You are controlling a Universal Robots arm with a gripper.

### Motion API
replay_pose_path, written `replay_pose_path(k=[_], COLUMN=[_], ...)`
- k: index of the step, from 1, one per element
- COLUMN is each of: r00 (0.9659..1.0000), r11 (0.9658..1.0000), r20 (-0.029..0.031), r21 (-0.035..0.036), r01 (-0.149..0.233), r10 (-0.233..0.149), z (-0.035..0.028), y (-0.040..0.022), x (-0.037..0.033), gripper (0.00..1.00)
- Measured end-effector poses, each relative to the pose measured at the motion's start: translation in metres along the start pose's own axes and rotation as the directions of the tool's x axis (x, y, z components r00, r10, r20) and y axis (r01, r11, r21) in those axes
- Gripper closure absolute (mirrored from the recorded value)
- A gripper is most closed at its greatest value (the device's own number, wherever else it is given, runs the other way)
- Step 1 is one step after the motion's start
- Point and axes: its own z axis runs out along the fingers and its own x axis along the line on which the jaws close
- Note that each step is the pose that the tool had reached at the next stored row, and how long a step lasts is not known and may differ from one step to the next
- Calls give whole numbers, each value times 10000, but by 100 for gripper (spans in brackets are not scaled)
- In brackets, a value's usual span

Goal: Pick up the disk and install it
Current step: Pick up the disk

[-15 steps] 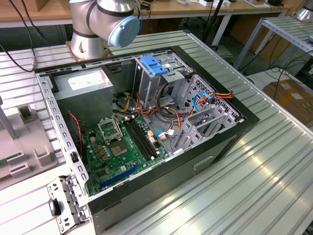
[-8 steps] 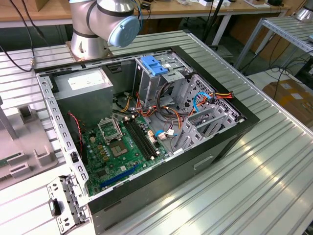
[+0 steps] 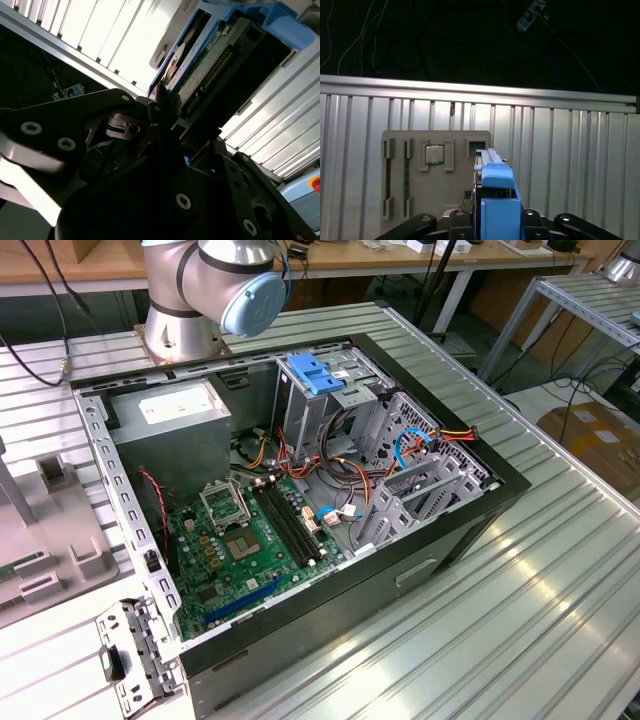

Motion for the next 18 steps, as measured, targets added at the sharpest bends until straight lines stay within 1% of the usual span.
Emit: replay_pose_path(k=[18], r00=[10000], r11=[10000], r20=[0], r21=[0], r01=[0], r10=[0], z=[-176], y=[7], x=[-19], gripper=[63])
